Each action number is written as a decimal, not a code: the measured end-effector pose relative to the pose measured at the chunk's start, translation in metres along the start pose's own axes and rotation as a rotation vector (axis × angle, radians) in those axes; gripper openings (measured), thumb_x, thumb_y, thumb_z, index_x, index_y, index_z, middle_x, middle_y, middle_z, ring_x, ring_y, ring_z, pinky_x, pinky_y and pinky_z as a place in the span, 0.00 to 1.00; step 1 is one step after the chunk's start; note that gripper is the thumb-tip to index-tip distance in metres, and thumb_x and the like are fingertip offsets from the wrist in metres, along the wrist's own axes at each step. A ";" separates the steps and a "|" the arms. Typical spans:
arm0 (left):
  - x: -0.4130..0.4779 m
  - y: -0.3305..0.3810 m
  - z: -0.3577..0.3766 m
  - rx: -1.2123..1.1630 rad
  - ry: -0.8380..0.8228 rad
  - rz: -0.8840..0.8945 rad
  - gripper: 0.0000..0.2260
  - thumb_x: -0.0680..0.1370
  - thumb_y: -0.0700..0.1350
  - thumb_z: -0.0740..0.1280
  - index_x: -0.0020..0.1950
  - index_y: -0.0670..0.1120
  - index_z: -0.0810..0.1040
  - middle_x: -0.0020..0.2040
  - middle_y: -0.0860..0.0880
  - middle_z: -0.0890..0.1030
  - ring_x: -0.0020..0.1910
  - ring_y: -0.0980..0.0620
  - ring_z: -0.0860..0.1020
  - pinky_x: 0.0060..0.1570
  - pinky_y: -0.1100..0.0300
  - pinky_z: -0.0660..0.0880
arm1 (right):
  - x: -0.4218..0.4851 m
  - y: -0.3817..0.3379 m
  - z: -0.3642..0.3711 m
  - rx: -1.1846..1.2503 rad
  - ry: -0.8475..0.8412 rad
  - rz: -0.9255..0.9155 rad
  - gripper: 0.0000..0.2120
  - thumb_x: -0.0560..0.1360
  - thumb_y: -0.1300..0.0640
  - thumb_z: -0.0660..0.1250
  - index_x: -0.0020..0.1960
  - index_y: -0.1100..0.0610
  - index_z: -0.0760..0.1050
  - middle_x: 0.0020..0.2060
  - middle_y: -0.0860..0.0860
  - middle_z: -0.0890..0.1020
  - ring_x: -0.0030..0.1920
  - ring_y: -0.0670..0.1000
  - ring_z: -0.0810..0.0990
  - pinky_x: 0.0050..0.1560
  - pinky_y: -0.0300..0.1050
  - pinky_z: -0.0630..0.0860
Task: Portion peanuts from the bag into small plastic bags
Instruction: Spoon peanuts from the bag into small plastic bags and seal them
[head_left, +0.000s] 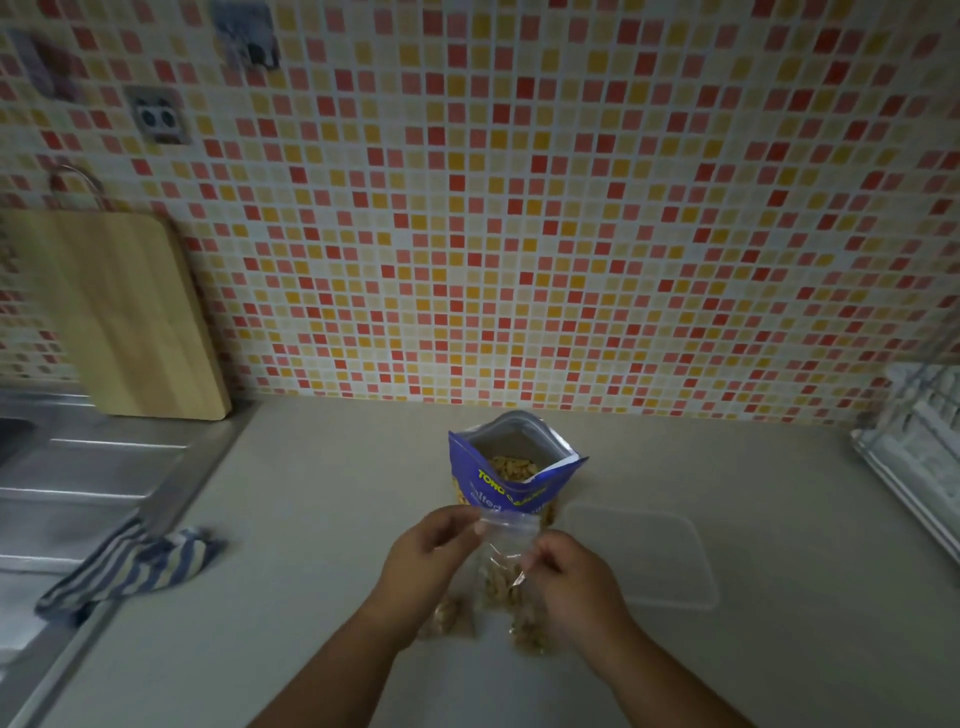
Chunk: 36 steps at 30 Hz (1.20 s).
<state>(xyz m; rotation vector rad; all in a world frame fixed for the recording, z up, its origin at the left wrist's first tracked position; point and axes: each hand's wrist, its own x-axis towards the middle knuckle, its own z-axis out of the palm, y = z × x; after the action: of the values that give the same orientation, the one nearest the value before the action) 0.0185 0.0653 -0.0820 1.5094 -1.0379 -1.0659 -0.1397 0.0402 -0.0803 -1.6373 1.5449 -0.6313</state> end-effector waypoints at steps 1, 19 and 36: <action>-0.002 0.008 0.000 -0.087 -0.035 0.010 0.06 0.74 0.39 0.69 0.50 0.43 0.82 0.46 0.48 0.85 0.45 0.55 0.81 0.47 0.66 0.75 | -0.003 -0.005 -0.004 0.037 0.000 -0.037 0.15 0.73 0.58 0.67 0.30 0.49 0.68 0.26 0.46 0.75 0.30 0.41 0.72 0.33 0.32 0.67; -0.018 0.072 -0.004 -0.018 0.031 0.339 0.04 0.72 0.38 0.71 0.41 0.44 0.85 0.36 0.49 0.84 0.36 0.57 0.80 0.39 0.66 0.76 | -0.013 -0.079 -0.059 -0.293 0.098 -0.587 0.05 0.77 0.53 0.62 0.46 0.50 0.77 0.36 0.38 0.70 0.48 0.43 0.67 0.45 0.34 0.65; -0.012 0.052 -0.002 -0.119 0.145 0.282 0.06 0.74 0.39 0.69 0.38 0.46 0.83 0.36 0.48 0.83 0.36 0.55 0.79 0.39 0.65 0.76 | -0.001 -0.068 -0.059 -0.294 0.000 -0.431 0.10 0.79 0.55 0.61 0.40 0.53 0.77 0.34 0.45 0.74 0.39 0.44 0.72 0.38 0.32 0.65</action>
<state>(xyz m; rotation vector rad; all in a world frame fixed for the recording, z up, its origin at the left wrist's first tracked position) 0.0116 0.0690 -0.0288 1.2810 -1.0309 -0.7940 -0.1472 0.0266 0.0085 -2.2247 1.3365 -0.6465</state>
